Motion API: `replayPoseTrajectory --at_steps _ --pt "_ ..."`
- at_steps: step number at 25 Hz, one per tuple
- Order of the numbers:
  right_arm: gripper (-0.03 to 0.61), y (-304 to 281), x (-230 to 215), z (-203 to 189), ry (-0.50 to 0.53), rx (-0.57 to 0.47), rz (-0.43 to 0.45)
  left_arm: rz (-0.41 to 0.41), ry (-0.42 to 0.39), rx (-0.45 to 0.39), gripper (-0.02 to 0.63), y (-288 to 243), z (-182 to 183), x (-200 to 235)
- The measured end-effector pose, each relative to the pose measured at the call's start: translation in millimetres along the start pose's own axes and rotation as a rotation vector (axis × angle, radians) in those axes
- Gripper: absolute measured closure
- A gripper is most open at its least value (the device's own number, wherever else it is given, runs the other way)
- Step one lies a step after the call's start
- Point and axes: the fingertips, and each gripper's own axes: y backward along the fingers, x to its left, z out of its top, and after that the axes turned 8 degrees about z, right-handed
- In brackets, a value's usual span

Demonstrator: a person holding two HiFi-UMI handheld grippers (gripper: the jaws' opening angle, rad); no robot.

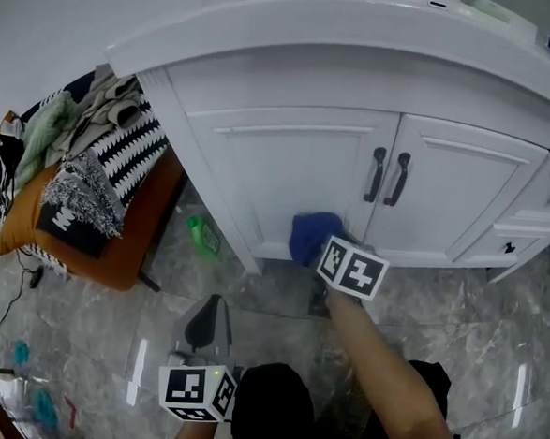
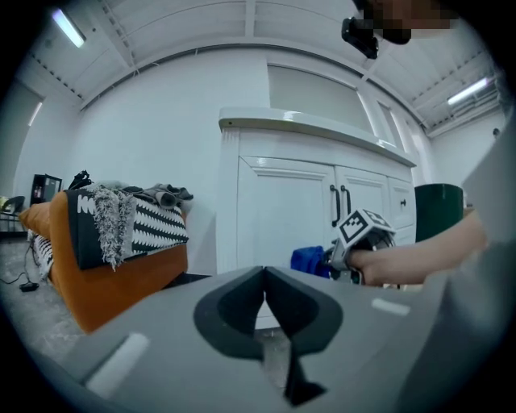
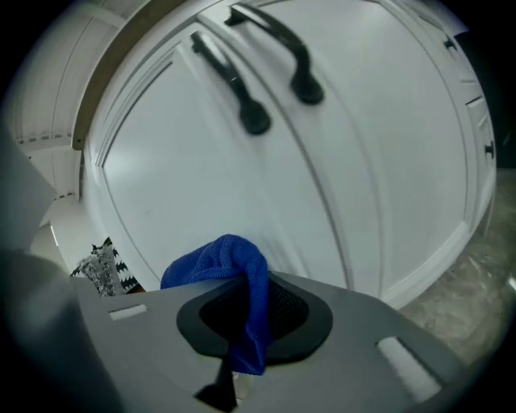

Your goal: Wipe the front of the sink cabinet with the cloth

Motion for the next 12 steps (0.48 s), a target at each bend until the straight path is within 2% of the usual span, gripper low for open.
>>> replayPoseTrajectory --at_steps 10,12 --pt "0.546 41.5 -60.0 25.0 -0.024 -0.021 -0.011 -0.075 -0.023 -0.010 0.603 -15.0 11.2 -56.4" --pt "0.543 48.7 -67.7 28.9 0.001 -0.018 -0.010 -0.082 -0.027 -0.009 0.603 -16.9 11.7 -64.8"
